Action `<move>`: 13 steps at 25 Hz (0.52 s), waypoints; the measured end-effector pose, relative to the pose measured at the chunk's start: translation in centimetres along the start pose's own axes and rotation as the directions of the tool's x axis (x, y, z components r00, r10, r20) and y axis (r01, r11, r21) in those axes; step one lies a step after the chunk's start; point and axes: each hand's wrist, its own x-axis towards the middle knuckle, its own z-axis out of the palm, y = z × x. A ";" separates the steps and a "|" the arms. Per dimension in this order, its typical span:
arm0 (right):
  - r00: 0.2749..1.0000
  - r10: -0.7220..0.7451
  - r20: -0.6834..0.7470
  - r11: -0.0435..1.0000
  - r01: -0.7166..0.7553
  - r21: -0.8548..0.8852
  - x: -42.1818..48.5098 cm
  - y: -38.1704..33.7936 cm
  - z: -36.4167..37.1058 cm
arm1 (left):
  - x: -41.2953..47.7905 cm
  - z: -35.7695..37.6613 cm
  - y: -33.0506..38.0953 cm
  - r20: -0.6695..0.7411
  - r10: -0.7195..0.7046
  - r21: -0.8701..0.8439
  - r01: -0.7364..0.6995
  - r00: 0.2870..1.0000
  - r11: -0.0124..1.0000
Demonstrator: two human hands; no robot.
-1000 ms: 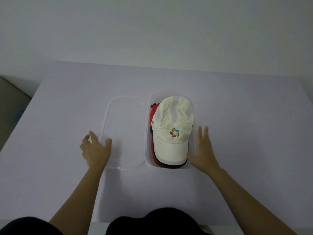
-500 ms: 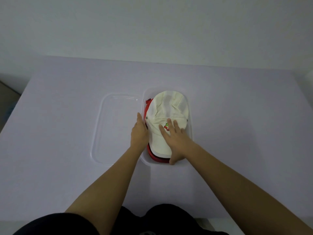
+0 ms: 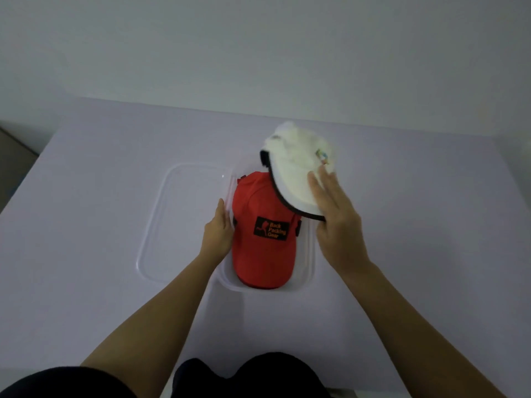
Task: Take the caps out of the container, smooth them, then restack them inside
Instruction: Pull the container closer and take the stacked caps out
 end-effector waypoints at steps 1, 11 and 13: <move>0.993 -0.051 -0.105 0.998 0.046 -0.045 -0.1 1.2 -0.7 | 0.2 0.1 -0.2 -0.002 -0.008 -0.003 0.008 1.000 1.000; 0.963 0.149 0.223 0.947 -0.073 -0.314 -2.6 16.8 2.6 | 0.4 0.3 -0.9 -0.035 -0.011 0.026 0.012 0.999 1.000; 0.906 0.209 0.369 0.936 -0.076 -0.344 -1.9 18.6 3.8 | 0.5 0.5 -0.8 -0.046 -0.010 0.010 0.011 0.999 1.000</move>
